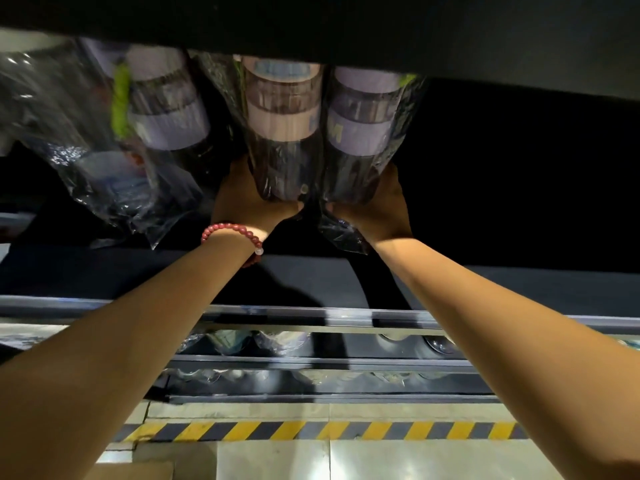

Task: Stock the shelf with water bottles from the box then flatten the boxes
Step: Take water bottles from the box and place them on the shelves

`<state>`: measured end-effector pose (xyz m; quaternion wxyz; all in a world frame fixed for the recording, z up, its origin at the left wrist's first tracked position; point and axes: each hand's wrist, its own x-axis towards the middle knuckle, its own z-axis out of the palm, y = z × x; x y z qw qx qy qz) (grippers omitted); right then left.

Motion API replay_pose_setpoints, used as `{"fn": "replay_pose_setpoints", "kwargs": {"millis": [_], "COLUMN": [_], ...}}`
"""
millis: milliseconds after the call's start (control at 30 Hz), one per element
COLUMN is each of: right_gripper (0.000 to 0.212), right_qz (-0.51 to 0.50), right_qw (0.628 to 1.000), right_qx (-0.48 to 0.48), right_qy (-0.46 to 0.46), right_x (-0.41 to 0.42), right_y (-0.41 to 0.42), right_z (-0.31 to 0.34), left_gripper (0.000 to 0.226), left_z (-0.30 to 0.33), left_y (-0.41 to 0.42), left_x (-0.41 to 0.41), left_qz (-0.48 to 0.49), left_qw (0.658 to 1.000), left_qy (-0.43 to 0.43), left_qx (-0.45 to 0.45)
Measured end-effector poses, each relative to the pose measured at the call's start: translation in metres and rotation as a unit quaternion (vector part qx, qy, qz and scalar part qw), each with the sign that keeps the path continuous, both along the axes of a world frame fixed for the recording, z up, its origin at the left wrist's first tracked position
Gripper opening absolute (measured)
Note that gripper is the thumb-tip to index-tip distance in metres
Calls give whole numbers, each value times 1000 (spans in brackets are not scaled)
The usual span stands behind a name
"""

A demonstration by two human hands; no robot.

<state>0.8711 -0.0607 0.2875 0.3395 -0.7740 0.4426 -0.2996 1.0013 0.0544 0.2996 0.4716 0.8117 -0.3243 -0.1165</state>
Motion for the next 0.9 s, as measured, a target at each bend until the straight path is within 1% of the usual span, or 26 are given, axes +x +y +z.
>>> {"fn": "replay_pose_setpoints", "kwargs": {"millis": [67,100,167,200,233,300,333,367,433,467,567,633,733,800,900], "right_gripper": [107,109,105,99,92,79,73,69,65,67,71,67,54,54,58], "right_qz": [-10,-14,-10,-6,-4,5,10,16,16,17,25,32,14,-12,-59], "right_qw": [1000,999,999,999,999,999,999,998,996,996,993,990,989,986,976], "right_qx": [16,25,33,36,43,49,42,31,27,28,20,4,-36,-48,-47], "right_qy": [-18,-30,-19,-5,1,5,29,57,80,82,109,134,141,157,203], "right_x": [-4,-7,-16,-22,-30,-51,-64,-78,-106,-119,-157,-187,-238,-274,-329], "right_y": [6,8,14,20,26,42,53,65,88,100,128,147,184,211,250], "right_z": [6,8,16,22,28,37,43,50,59,63,70,73,75,74,71], "left_gripper": [114,119,122,118,110,81,71,68,76,80,79,73,65,65,63], "left_z": [6,6,9,16,25,42,47,52,60,62,69,72,72,72,72], "left_y": [9,13,23,30,38,53,60,69,90,100,123,134,151,163,177], "left_x": [-3,-2,-7,-15,-25,-48,-59,-71,-94,-104,-136,-159,-198,-226,-274], "left_qz": [7,11,6,5,-1,-26,-36,-49,-100,-124,-164,-192,-248,-278,-338], "left_qw": [1000,999,998,998,996,982,974,971,972,971,966,953,922,909,885], "left_qy": [22,25,25,22,11,-18,-41,-64,-96,-112,-138,-193,-276,-289,-293], "left_qx": [0,16,50,65,93,186,218,223,190,171,142,134,112,109,129]}}
